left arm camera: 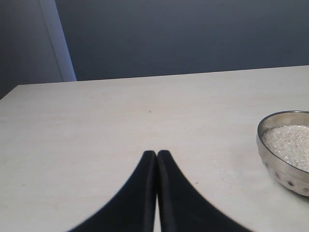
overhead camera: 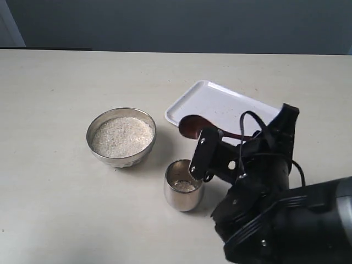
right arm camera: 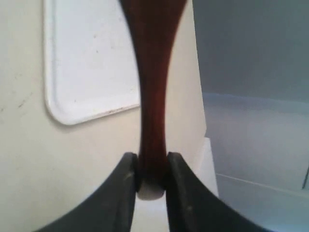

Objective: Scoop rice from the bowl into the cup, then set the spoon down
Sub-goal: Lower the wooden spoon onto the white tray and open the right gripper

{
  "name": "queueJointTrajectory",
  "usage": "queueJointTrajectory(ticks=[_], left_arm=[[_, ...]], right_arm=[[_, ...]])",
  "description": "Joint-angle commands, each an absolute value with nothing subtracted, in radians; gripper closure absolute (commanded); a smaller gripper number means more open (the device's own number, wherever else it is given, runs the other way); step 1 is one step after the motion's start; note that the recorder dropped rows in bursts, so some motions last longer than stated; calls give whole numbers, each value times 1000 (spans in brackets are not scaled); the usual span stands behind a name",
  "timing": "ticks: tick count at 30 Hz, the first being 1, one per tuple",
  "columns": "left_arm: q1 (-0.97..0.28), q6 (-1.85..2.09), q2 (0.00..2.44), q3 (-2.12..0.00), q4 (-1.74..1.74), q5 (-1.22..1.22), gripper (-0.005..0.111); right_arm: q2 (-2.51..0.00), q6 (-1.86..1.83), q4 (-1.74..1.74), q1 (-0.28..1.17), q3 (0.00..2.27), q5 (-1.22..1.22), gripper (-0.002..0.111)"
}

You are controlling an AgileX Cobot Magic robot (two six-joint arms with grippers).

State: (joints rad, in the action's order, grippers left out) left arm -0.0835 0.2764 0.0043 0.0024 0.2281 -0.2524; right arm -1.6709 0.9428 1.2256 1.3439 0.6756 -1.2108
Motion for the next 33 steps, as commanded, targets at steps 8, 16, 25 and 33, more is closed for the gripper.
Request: queueJointTrajectory(ticks=[8,16,25,33], left_arm=[[-91,272,0,0,224,-239,106],[-91,272,0,0,224,-239,106],[-91,272,0,0,224,-239,106],[-91,272,0,0,224,-239,106]], right_arm=[[-1556,862,1000,1004,764,-1016,109],[-1600,317,586,715,1068,-957,109],[-1795,-9,209,495,1350,-1000,109],[-2027,-81,109,468,1471,-1025,109]])
